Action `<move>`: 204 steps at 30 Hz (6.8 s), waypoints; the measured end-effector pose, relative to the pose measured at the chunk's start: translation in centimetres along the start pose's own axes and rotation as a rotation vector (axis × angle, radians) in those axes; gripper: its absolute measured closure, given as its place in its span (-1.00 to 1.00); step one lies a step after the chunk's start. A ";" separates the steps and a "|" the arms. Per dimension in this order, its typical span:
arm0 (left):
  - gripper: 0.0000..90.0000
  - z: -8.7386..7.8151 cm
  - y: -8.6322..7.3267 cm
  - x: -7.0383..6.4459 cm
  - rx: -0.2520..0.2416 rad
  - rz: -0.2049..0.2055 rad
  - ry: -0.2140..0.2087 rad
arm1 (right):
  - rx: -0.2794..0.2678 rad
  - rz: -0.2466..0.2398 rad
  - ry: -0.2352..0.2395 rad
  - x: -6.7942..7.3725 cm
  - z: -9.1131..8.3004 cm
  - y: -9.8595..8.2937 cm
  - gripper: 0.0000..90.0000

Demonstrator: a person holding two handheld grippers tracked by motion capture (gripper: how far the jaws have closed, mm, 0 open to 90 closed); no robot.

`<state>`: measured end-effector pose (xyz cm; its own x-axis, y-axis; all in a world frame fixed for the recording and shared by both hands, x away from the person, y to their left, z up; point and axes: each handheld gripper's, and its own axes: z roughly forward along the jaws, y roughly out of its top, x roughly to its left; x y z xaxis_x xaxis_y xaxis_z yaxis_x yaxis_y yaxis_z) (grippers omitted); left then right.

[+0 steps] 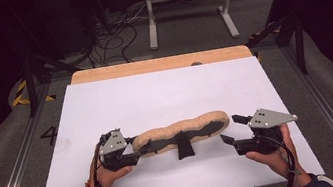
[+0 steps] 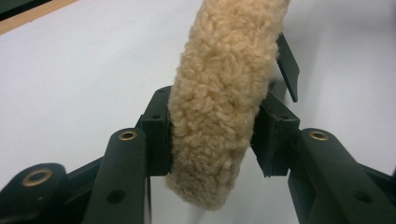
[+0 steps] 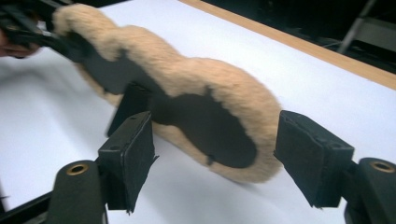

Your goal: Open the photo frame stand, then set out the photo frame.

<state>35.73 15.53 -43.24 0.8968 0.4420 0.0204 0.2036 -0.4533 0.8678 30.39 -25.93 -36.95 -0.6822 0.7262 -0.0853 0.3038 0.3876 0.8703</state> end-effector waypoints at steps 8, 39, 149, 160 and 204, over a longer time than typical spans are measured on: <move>0.24 -0.1 0.0 -0.2 0.005 0.008 -0.017 | 0.077 -0.024 -0.005 -1.3 2.4 -0.8 -0.37; 0.19 1.9 -1.7 -0.1 0.171 0.075 0.108 | 0.149 0.028 0.027 -2.4 5.4 -3.0 -0.28; 0.38 -1.8 -0.6 -2.8 -0.019 0.024 0.071 | 0.088 0.096 -0.142 -5.2 7.9 -1.6 0.60; 0.38 -1.6 -0.5 -3.3 -0.011 0.056 0.071 | 0.125 0.066 -0.165 -4.8 7.9 -1.3 0.74; 0.44 -0.4 0.7 -6.4 0.053 0.239 0.080 | 0.058 0.061 -0.054 -2.1 10.5 0.2 0.90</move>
<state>30.00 12.72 -42.58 0.8886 0.3757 0.2630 0.0114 -0.5914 0.8063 38.87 -21.37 -41.68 -0.6251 0.7782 -0.0607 0.3827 0.3733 0.8451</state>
